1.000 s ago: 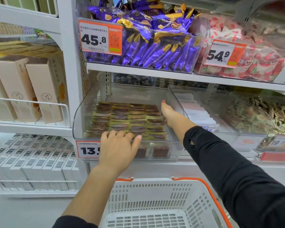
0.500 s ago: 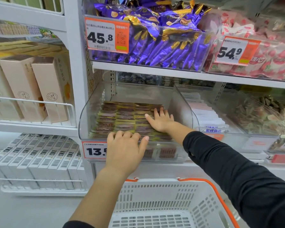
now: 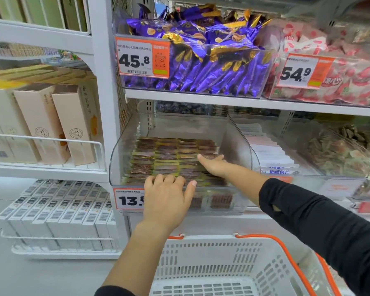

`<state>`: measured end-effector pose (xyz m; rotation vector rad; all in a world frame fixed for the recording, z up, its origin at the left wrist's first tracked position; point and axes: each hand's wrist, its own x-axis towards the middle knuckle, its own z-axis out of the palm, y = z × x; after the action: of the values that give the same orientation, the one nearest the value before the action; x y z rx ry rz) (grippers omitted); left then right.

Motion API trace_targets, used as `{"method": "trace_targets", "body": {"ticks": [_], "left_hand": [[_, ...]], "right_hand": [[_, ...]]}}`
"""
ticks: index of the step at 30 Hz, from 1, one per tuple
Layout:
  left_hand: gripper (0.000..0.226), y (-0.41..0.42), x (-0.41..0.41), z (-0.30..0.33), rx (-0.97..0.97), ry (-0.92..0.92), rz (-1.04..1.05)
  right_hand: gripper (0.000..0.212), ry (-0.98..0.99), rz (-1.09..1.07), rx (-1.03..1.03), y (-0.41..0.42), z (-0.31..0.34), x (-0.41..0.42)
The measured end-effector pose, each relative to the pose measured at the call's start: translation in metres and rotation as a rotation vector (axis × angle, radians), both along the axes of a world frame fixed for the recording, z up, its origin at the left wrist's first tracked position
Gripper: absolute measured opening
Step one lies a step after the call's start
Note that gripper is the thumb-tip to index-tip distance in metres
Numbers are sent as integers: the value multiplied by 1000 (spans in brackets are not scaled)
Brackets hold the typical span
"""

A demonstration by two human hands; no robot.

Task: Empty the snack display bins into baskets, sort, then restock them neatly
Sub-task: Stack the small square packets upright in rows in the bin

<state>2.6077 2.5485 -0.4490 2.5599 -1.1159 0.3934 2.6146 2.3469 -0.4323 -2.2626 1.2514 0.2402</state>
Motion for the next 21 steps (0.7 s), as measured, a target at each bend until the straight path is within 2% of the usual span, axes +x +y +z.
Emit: {"method": "trace_targets", "body": {"ticks": [3, 6, 8, 10, 12, 15, 19, 21], "left_hand": [[85, -2, -1, 1, -6, -17, 27], [84, -2, -1, 3, 18, -15, 32], [76, 1, -3, 5, 45, 12, 25], [60, 2, -2, 9, 67, 80, 6], [48, 2, 1, 18, 66, 167, -23], [41, 1, 2, 32, 146, 178, -88], [42, -2, 6, 42, 249, 302, -141], [43, -1, 10, 46, 312, 330, -199]], "right_hand": [[107, 8, 76, 1, 4, 4, -7], [102, -54, 70, 28, 7, 19, -15], [92, 22, 174, -156, 12, 35, -27], [80, 113, 339, -354, 23, 54, -46], [72, 184, 459, -427, 30, 63, -64], [69, 259, 569, -348, 31, 58, -84], [66, 201, 603, -310, 28, 46, -94], [72, 166, 624, -331, 29, 43, -101]]}}
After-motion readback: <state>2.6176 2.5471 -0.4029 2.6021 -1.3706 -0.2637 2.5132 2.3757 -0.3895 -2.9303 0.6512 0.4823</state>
